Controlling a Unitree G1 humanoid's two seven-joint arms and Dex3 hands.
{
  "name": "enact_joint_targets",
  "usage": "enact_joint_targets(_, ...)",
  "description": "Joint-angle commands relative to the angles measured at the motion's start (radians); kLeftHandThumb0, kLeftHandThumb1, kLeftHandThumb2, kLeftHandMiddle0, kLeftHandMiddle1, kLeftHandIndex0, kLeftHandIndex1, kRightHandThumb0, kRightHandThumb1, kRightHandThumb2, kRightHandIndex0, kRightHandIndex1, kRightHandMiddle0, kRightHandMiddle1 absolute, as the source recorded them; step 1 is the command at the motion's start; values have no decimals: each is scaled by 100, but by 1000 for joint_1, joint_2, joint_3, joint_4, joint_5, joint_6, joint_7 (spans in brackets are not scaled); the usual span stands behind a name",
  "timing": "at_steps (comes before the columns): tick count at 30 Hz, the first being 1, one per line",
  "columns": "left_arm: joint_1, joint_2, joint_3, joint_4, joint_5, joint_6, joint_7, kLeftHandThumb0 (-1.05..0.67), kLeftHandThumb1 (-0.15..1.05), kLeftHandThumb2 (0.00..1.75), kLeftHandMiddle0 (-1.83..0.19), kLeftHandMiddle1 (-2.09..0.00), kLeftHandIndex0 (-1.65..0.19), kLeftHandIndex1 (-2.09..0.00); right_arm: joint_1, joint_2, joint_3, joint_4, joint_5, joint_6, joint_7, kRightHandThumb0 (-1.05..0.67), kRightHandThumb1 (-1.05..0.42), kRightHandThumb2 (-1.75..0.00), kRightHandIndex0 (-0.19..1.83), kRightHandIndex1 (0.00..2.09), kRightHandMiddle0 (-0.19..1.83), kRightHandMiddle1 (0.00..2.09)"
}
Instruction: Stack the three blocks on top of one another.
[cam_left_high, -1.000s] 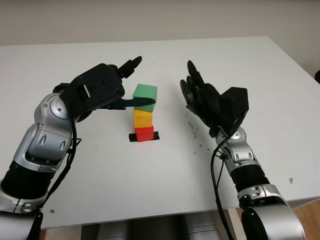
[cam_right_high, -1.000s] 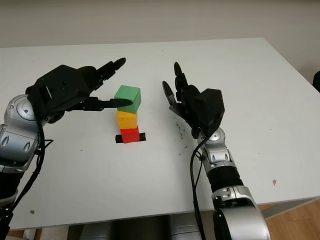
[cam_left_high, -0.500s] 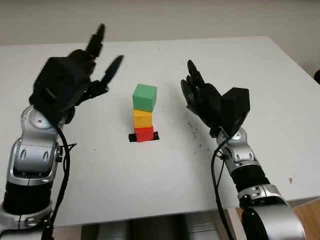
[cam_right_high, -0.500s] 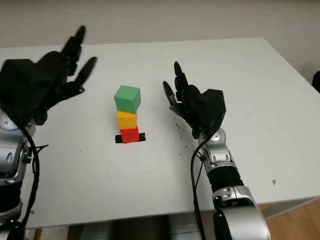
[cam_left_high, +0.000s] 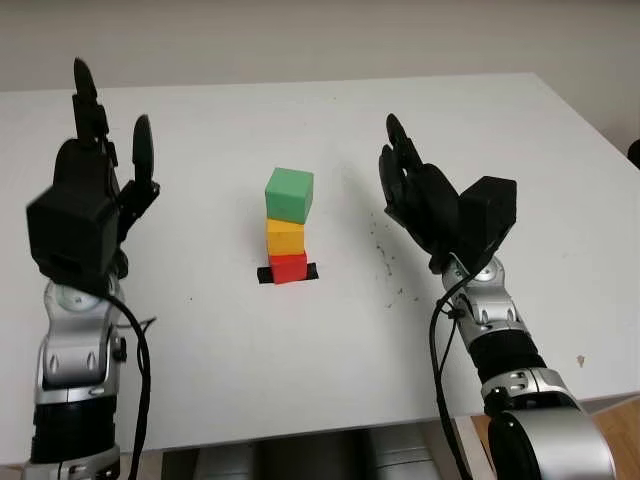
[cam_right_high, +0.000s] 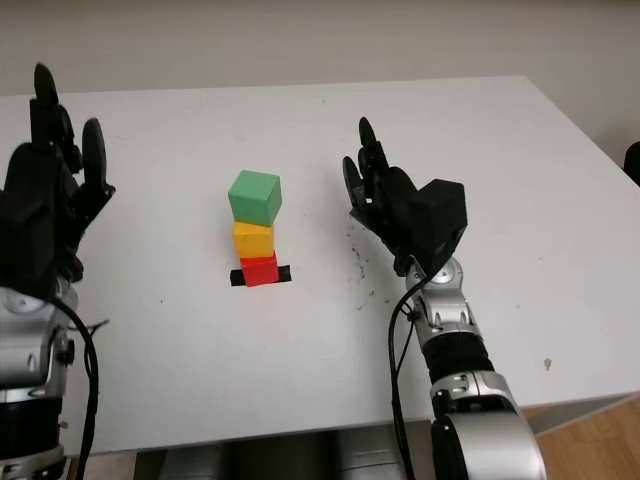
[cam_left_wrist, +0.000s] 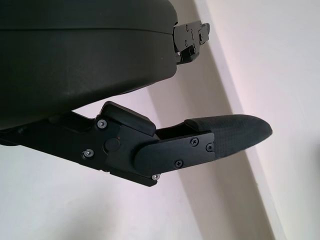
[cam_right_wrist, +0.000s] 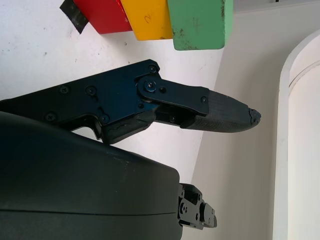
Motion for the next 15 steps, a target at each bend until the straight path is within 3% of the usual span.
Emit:
enact_joint_targets(1,20,-8,-9,41,-8,-56,0,-78,105,67,19,-3,19,0,-14,-8,-11,1,10,-17,1,-75,-105,-69,-19,0,-19,0)
enact_joint_targets(9,57,-64,-45,125,-60,-159,-21,-76,105,63,19,-3,19,-1,-10,-14,-18,-1,13,-18,5,-77,-105,-68,-19,0,-19,0)
enact_joint_targets(15,77,-103,-70,111,-60,-152,-12,-78,105,63,19,-4,19,-2,10,-22,-20,-20,9,-12,7,-75,-105,-69,-19,0,-19,0)
